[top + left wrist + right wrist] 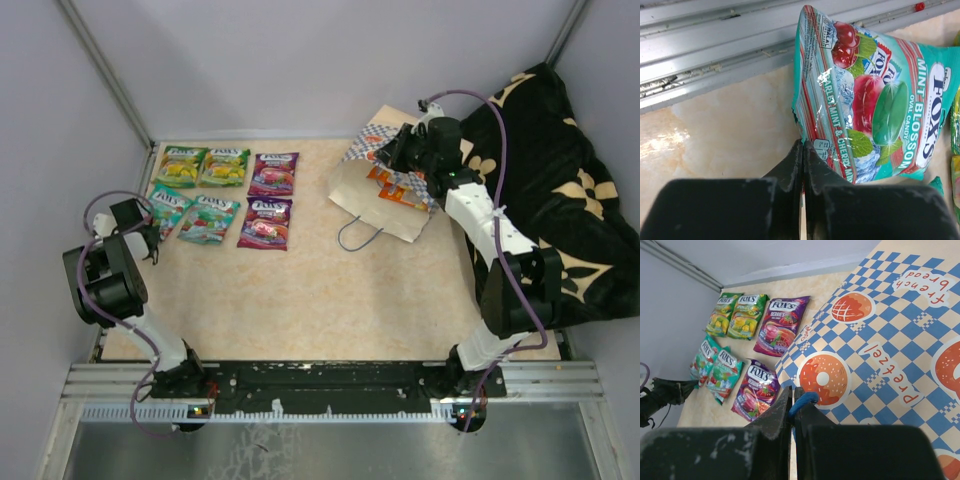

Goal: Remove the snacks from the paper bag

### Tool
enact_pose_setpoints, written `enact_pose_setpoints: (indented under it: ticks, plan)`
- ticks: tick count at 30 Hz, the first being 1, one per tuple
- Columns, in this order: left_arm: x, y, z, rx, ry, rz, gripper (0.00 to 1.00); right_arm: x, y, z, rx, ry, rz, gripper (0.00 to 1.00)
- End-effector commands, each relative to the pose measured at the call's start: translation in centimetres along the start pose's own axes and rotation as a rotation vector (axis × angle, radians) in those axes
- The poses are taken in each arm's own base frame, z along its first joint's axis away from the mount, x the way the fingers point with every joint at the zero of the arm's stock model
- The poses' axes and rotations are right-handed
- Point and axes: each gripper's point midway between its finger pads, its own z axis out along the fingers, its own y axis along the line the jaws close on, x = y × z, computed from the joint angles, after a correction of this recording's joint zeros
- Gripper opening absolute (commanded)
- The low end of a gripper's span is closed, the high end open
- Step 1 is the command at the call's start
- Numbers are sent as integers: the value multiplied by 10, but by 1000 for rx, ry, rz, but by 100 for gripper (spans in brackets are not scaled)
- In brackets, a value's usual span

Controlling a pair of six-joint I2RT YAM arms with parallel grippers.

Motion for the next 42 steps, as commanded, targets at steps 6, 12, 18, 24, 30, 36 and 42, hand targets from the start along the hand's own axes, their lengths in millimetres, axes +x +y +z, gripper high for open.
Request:
enact_pose_setpoints:
  ticks: [6,12,18,24,30,36,42]
  plan:
    - [22,1,-11,52,66,-71,0,-17,3,-3,-26,-55,-14,0]
    - [32,-1,-16,57,72,-98,0,-17,5,-2,-41,-50,-10,0]
    - [40,-7,-23,46,51,-95,0,-16,5,-1,-43,-45,-10,0]
    - [43,-11,-25,37,37,-94,0,-16,7,-1,-58,-41,-7,0]
    - [45,-5,-28,3,25,-110,0,-16,8,-1,-60,-40,-8,0]
    - [51,2,-42,-44,1,-142,0,-17,9,-2,-65,-40,-9,0]
    - [51,1,-52,-63,-36,-157,0,-17,11,-2,-70,-40,-9,0]
